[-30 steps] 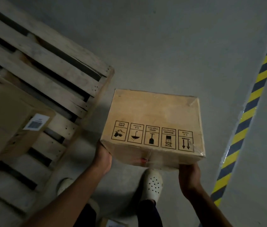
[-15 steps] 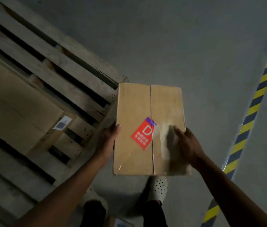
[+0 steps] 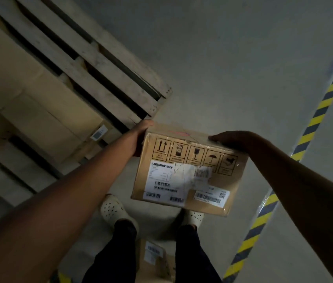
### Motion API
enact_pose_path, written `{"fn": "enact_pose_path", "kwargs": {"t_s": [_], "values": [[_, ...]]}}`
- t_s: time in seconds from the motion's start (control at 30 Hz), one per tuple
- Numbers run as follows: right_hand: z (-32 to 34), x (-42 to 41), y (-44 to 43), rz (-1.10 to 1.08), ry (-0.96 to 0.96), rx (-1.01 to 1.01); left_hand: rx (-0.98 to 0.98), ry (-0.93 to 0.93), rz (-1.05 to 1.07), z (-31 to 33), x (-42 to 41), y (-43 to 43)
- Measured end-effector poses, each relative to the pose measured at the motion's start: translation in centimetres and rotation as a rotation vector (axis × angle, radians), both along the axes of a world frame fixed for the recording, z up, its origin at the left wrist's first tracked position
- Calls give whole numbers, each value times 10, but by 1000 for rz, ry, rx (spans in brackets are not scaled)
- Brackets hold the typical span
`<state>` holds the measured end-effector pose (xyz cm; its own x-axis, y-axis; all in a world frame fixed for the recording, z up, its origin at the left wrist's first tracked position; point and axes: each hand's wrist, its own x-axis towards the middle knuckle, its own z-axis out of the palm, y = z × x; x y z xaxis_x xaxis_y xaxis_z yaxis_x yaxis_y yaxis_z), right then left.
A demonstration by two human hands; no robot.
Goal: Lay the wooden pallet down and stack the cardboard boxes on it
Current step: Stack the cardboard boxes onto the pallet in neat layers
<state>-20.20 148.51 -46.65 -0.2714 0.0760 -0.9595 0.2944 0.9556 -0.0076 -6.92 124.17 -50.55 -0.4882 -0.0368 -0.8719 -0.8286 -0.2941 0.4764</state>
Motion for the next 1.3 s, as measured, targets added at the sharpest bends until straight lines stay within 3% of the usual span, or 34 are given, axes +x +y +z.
{"fn": "enact_pose_path", "kwargs": {"t_s": [0.23, 0.37, 0.43, 0.63, 0.8, 0.97, 1.17, 1.3], "values": [[16, 13, -32, -26, 56, -34, 81, -28, 106, 28, 3, -27], [35, 27, -54, -75, 315, -78, 54, 78, 226, 45, 25, -49], [49, 37, -70, -3, 458, -18, 25, 108, 263, 41, 36, -66], [95, 90, -144, 239, 618, -30, -26, 204, 298, 57, 91, -126], [113, 142, -213, 287, 685, -107, -142, 159, 513, 80, 143, -178], [118, 184, -263, 350, 805, -229, -239, 159, 538, 85, 188, -208], [98, 179, -293, 477, 833, -314, -375, 123, 611, 69, 221, -209], [90, 170, -307, 529, 807, -327, -352, 127, 731, 59, 227, -207]]}}
